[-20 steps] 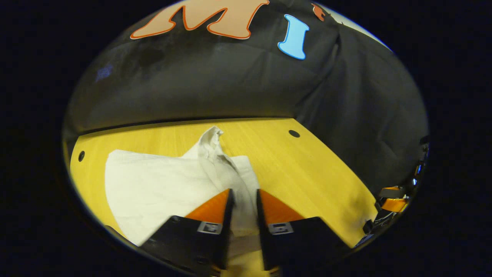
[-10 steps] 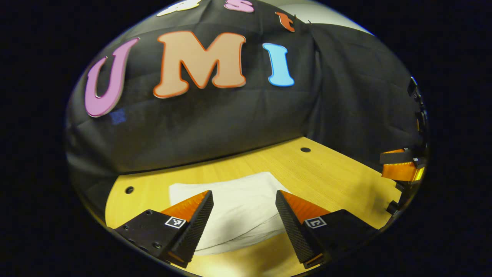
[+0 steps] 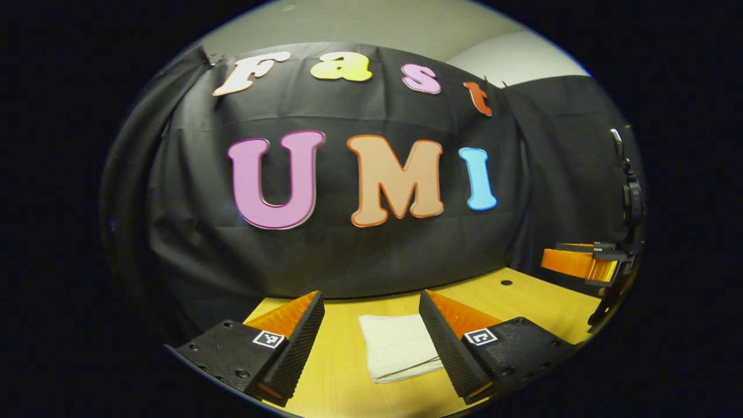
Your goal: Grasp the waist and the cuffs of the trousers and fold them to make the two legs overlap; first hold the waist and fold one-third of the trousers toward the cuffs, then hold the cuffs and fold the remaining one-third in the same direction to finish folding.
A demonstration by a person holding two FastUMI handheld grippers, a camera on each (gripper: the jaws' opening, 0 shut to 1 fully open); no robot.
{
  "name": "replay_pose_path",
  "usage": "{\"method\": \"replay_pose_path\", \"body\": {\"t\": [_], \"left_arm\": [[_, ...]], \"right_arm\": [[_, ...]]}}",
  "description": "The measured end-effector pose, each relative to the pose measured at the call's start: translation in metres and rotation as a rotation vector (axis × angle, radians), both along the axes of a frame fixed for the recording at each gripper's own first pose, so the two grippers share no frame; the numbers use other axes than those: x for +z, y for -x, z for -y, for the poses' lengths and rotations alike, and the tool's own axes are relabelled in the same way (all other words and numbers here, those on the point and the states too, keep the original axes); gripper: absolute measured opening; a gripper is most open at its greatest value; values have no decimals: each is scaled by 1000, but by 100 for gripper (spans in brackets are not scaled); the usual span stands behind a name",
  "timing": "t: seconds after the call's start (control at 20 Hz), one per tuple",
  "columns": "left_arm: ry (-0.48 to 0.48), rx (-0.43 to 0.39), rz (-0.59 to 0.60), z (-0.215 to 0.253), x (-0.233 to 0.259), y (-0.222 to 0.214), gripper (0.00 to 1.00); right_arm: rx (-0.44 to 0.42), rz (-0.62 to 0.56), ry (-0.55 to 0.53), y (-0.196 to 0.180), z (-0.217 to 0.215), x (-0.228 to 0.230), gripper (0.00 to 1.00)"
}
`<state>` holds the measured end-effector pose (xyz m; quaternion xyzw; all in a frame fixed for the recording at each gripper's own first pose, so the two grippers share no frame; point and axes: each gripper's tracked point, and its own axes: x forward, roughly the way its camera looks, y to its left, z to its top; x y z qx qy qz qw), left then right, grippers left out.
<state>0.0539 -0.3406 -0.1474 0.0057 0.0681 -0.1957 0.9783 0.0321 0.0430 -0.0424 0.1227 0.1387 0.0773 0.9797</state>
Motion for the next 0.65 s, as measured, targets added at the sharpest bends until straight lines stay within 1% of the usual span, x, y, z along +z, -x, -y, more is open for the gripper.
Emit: {"method": "replay_pose_path", "body": {"t": [0.05,0.1,0.15,0.2,0.25,0.45,0.5,0.55,0.6,0.65], "left_arm": [[4,19,8,0,-3,1,96],[0,48,20,1,-1,-3,99],[-7,67,22,1,-2,-5,96],[-10,83,21,2,-2,-7,96],[-6,93,24,5,-1,-8,96],[6,134,28,-1,4,-10,96],[11,143,28,-3,3,-10,96],[17,149,29,-3,3,-10,96],[23,155,28,-6,2,-9,96],[27,162,32,-6,2,-9,99]], "right_arm": [[-6,12,-8,1,-7,6,96],[-17,26,-22,1,-14,14,91],[-22,39,-31,1,-17,20,96],[-28,50,-31,1,-19,24,91],[-33,60,-20,3,-19,28,96],[-89,106,93,6,-8,39,96],[-92,121,106,7,-10,43,96],[-84,133,103,10,-16,46,92],[-73,144,96,11,-23,50,96],[-64,153,97,13,-26,52,96]]}}
